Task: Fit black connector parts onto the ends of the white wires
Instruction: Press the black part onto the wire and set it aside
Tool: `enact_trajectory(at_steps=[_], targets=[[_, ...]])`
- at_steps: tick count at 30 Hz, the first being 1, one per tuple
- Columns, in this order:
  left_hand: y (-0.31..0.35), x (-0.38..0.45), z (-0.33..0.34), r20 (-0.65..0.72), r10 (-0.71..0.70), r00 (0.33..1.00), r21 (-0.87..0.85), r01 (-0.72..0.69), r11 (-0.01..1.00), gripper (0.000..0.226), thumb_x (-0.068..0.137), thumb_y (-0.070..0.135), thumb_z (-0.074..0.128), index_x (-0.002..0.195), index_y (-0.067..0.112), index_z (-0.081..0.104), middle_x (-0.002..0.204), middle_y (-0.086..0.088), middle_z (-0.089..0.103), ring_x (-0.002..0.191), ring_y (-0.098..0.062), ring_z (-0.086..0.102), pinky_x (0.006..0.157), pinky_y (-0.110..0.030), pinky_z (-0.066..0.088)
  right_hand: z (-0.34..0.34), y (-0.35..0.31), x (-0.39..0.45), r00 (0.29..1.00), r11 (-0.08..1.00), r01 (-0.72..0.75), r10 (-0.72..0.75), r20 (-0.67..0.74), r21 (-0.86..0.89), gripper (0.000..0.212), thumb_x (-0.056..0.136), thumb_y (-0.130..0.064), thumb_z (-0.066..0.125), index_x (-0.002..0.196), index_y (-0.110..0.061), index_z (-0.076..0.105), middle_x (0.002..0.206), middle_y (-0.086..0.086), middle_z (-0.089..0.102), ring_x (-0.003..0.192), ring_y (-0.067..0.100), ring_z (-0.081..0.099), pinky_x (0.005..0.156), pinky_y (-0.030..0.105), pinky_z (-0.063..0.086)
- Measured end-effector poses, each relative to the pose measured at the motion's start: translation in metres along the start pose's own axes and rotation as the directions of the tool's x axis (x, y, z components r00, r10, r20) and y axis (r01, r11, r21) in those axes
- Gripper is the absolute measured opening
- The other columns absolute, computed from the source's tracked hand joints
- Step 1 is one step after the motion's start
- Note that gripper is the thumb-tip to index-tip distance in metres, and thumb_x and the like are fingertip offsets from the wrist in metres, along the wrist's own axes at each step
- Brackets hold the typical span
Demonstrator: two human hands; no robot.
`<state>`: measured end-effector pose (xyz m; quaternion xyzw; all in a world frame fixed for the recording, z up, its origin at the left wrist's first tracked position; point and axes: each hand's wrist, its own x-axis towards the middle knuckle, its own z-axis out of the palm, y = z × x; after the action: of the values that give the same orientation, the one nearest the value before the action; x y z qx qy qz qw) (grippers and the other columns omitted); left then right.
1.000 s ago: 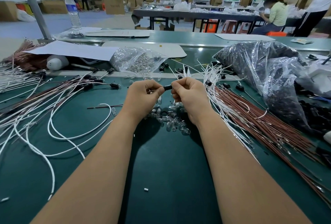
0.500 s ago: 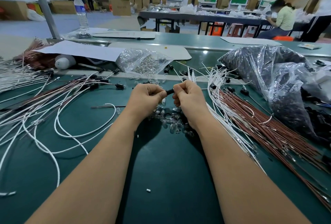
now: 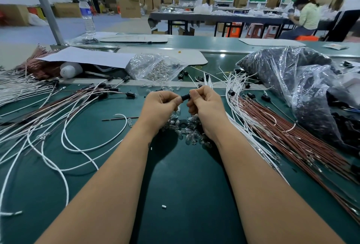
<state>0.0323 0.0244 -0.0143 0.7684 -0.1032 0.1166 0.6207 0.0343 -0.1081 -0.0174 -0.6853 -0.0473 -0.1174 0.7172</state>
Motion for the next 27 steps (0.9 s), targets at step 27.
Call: enact_trajectory(at_steps=[27], targets=[[-0.002, 0.012, -0.074, -0.487, 0.334, 0.807, 0.773, 0.221, 0.594, 0.039, 0.088, -0.003, 0.047, 0.116, 0.015, 0.067, 0.105, -0.014, 0.066, 0.103, -0.037, 0.053, 0.079, -0.04, 0.034, -0.022, -0.017, 0.001, 0.924, 0.834, 0.115, -0.289, -0.25, -0.539, 0.016, 0.096, -0.009, 0.05, 0.106, -0.018, 0.058, 0.08, -0.012, 0.057, 0.063, 0.0, 0.054, 0.054, 0.021, 0.042]])
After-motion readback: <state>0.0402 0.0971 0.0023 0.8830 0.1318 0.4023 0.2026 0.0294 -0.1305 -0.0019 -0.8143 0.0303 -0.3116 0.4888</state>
